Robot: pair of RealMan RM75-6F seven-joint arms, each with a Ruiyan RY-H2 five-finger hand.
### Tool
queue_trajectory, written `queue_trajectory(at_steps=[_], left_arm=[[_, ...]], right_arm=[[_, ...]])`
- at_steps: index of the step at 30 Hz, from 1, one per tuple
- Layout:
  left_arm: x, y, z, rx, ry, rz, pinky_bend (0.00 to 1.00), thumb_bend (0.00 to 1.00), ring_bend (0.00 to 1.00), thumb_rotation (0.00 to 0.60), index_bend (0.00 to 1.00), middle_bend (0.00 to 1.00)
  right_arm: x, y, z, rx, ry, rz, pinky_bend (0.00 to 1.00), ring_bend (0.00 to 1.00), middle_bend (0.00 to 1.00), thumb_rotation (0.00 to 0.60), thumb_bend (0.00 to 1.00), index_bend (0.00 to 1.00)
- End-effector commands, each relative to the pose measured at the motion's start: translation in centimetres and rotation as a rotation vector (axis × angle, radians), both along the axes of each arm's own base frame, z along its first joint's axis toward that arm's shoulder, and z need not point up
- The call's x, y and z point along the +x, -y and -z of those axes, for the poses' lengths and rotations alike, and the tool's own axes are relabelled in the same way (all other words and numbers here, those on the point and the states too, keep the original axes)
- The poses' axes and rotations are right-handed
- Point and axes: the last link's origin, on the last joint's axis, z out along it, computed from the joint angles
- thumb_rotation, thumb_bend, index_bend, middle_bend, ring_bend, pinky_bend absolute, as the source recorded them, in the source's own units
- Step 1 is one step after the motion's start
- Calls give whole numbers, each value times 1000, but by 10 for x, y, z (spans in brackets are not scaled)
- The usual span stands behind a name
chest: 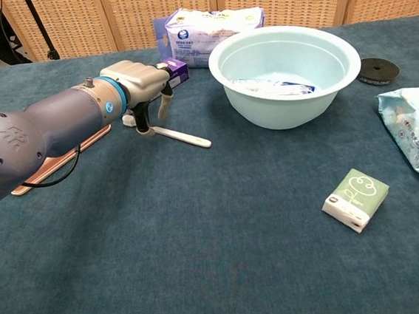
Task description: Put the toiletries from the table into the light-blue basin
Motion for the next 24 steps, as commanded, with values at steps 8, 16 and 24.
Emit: queue_trajectory(at_steps=[8,16,24], left_arm=[[5,-1,13,-3,-13,15,0,272,0,600,556,0],[3,0,20,-1,-27,13,0,284,0,600,557,0],[1,0,23,0,-49,21,0,308,0,600,602,0]], right_arm=[[-1,0,0,2,4,2,0,0,0,600,208,124],[0,0,-1,1,10,-2,0,0,0,600,208,124],[1,-1,-2,1,12,-3,0,0,0,600,208,123]])
